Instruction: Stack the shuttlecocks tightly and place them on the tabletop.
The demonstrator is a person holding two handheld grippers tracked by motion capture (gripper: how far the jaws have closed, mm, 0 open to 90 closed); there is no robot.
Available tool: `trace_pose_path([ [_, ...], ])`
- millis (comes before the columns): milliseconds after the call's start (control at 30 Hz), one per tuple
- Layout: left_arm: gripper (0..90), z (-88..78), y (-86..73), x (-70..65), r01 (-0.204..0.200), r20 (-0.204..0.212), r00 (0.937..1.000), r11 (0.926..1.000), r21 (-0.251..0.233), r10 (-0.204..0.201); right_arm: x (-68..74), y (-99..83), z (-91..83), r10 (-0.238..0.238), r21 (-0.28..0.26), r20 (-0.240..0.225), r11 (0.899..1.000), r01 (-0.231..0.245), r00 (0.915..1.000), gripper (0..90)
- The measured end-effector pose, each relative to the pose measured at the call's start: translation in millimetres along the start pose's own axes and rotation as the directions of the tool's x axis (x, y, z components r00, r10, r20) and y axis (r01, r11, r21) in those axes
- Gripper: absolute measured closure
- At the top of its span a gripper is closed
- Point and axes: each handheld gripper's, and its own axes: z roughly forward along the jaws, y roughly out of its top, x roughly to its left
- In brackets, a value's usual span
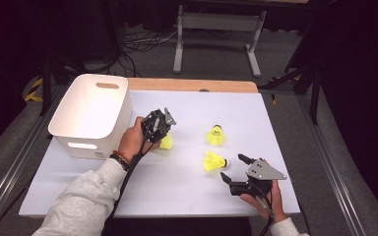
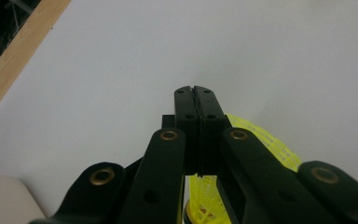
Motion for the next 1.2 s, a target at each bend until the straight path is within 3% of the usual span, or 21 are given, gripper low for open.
trace_pose_path([
  [133,89.9,9.3,1.8,-1.2,-0.012,0.005,0.9999,0.9992,0.039,0.012,1.3,1.0,-0.3,-0.005,0.000,-0.003,1.000,0.005,1.0000,14.7],
  [233,89.8,16.9,0.9,2.2,0.011,0.012,0.9999,0.9991,0.041,-0.012,1.2,0.5,0.0,-0.005,0.002,-0.005,1.000,0.005,1.0000,14.7],
  [533,89.4,25.6,3.0,-2.6,-0.011,0.039,0.9992,0.9990,0.044,0.010,0.1,0.1,-0.7,-0.001,0.002,-0.003,1.000,0.001,1.0000,14.6],
  [900,83.1,23.5,1.3,-0.7,0.002,0.050,0.9987,0.9998,0.019,-0.003,0.4,0.9,-1.6,-0.009,-0.002,0.001,1.000,0.009,1.0000,14.6],
  [1200,65.7,6.3,0.8,1.0,0.012,0.004,0.9999,0.9984,-0.056,-0.012,-1.6,1.8,-3.1,-0.010,-0.008,0.011,1.000,0.010,0.9999,14.6],
])
